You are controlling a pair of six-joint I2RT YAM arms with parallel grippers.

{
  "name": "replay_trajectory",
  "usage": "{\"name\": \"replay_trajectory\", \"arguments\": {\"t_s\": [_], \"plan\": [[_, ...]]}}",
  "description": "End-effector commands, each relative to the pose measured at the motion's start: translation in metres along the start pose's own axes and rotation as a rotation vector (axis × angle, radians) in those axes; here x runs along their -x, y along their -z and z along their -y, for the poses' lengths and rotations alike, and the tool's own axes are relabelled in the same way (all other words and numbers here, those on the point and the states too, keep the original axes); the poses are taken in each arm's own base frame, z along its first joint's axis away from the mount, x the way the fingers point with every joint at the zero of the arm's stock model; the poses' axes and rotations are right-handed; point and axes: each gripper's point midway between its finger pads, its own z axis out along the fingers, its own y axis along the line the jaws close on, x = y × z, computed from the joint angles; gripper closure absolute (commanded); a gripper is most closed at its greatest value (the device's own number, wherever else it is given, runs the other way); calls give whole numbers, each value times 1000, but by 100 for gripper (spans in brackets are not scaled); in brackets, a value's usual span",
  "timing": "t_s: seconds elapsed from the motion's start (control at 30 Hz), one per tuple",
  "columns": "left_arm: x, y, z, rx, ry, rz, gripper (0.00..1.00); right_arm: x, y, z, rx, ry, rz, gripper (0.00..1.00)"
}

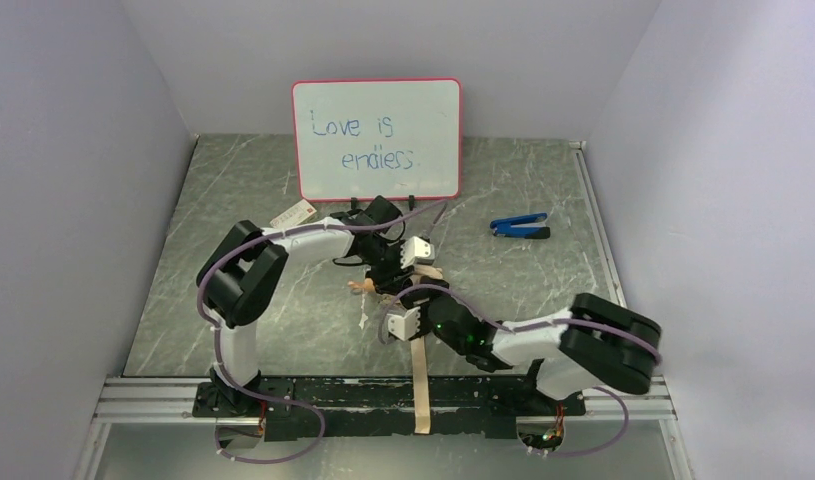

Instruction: Put away the umbrella

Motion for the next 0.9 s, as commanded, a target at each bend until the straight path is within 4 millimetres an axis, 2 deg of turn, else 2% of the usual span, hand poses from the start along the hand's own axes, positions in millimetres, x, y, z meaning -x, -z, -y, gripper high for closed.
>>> {"name": "replay_trajectory", "arguments": {"t_s": [0.0, 0.23, 0.4, 0.5, 0.57, 0.73, 0.87], "plan": [[-36, -5, -24, 149, -21, -131, 95, 16, 19, -16, 105, -80, 89, 34], [-40, -4, -35, 240, -54, -157, 95, 38, 54, 4, 109, -212, 163, 34], [-39, -1, -40, 282, -76, -141, 95, 66, 93, 49, 41, -467, 284, 35], [-39, -1, -41, 293, -79, -139, 95, 75, 118, 73, 3, -604, 365, 36], [-39, 0, -42, 308, -88, -139, 95, 73, 133, 87, -35, -685, 391, 36], [-42, 2, -44, 345, -116, -136, 95, 55, 155, 116, -159, -867, 365, 38], [-43, 5, -45, 381, -144, -128, 95, 41, 164, 134, -261, -1040, 327, 39]]}}
